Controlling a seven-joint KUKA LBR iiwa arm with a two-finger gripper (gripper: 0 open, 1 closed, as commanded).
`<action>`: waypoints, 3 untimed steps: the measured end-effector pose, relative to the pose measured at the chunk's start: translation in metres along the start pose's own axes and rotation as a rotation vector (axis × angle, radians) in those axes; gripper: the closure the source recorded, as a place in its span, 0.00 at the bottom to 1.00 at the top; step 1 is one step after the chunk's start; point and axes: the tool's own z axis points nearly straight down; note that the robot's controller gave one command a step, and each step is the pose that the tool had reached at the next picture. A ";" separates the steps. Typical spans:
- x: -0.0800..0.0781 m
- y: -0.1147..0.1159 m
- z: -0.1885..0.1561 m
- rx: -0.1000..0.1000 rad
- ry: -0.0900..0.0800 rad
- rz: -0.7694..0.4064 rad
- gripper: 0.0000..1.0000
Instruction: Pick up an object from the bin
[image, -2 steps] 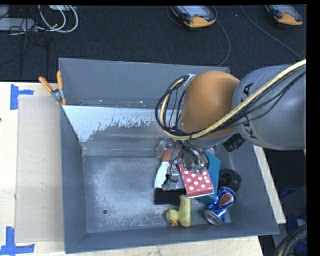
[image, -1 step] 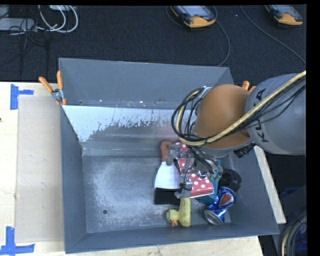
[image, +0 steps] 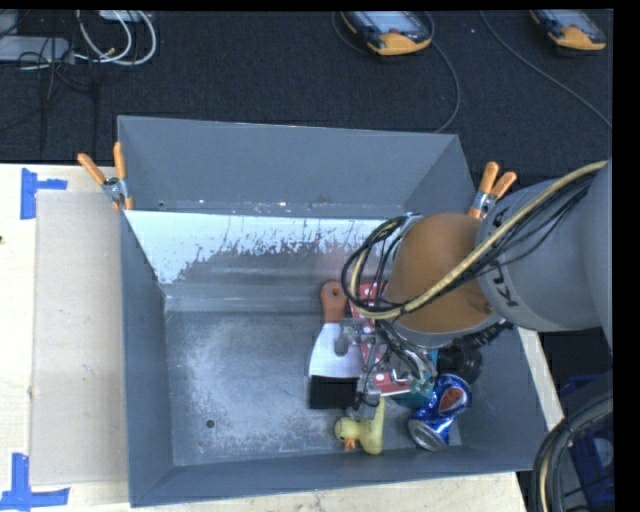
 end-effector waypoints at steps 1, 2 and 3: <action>-0.008 0.007 0.022 -0.002 0.009 -0.009 1.00; -0.008 0.007 0.022 -0.002 0.009 -0.009 1.00; -0.007 0.008 0.020 0.000 0.012 -0.005 1.00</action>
Offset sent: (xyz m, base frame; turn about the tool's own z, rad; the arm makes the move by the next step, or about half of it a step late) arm 0.0000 0.0000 0.0000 0.0000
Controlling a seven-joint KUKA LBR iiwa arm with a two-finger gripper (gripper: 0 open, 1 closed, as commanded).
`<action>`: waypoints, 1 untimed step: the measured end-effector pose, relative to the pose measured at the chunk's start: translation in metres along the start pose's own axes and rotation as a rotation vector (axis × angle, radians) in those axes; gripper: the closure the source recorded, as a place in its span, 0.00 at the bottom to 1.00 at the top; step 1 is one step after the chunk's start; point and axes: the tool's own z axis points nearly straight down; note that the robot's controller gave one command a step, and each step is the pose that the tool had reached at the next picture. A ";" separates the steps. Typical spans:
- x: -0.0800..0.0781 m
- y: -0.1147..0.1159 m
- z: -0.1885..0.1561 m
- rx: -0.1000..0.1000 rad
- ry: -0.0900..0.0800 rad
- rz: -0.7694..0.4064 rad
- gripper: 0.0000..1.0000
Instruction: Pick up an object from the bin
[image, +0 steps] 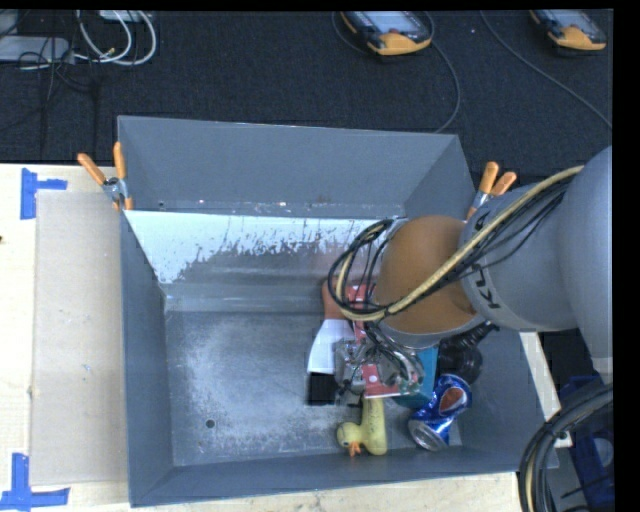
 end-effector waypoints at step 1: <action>0.000 0.001 0.000 0.000 0.002 0.019 1.00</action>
Offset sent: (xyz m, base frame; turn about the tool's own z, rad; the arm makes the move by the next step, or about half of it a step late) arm -0.0014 0.0079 -0.0026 0.0263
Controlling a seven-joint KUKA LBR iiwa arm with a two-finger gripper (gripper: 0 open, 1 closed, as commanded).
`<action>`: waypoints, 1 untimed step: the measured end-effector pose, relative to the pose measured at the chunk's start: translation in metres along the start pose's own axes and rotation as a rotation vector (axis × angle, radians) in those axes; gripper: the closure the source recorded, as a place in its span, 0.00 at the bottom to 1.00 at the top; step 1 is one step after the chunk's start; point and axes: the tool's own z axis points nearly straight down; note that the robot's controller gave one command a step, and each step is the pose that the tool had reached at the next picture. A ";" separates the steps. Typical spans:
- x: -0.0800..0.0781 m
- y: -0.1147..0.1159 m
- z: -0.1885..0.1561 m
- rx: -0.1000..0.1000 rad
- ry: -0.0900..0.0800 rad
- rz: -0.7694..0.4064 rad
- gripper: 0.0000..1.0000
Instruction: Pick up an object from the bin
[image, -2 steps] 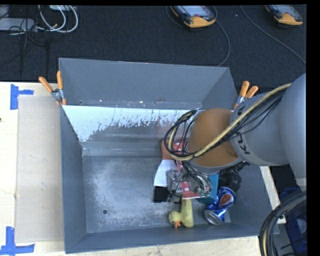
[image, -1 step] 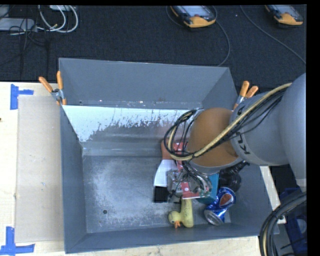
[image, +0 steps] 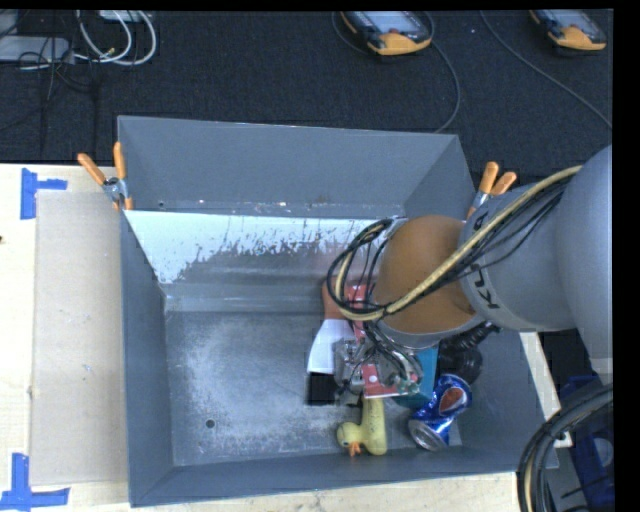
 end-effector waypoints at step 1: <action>0.001 0.004 0.001 0.001 0.001 0.006 1.00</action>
Offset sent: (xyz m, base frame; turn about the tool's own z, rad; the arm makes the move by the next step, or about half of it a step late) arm 0.0044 0.0138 -0.0028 0.0193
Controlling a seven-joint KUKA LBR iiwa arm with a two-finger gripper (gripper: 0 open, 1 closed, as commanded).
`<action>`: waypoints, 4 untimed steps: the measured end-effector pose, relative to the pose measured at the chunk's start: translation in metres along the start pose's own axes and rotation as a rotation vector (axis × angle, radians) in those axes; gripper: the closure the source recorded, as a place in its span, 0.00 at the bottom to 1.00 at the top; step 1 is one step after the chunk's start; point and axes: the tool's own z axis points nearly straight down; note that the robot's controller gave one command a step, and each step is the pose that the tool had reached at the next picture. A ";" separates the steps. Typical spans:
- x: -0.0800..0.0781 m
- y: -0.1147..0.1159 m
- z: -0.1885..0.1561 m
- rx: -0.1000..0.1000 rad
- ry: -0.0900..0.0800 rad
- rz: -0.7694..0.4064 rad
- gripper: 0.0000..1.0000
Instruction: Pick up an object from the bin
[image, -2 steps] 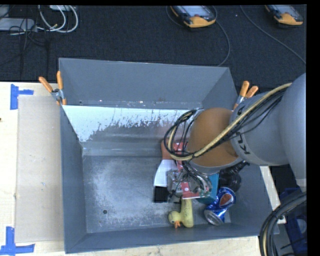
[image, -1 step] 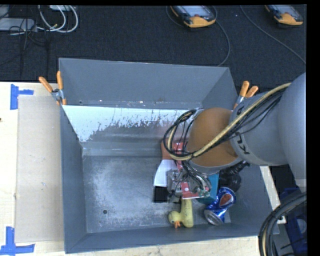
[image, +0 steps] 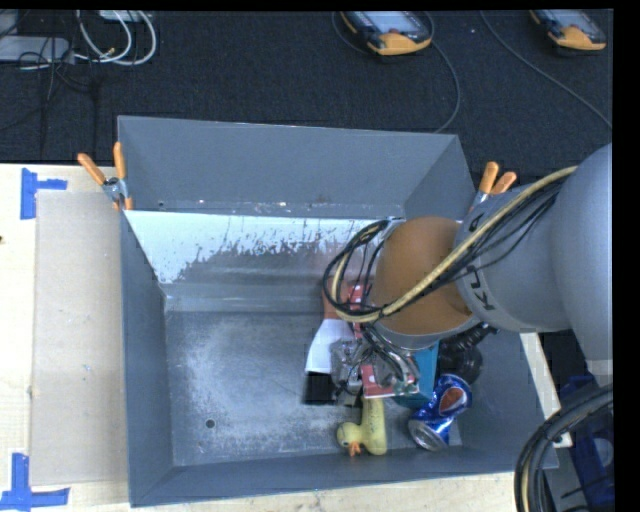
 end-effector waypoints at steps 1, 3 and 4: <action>-0.003 0.006 0.001 0.000 0.002 0.008 1.00; -0.005 0.015 0.001 -0.001 0.004 0.013 1.00; -0.006 0.009 0.000 -0.002 0.011 -0.015 1.00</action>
Offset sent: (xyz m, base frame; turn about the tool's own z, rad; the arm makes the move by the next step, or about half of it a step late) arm 0.0035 0.0072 -0.0015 0.0034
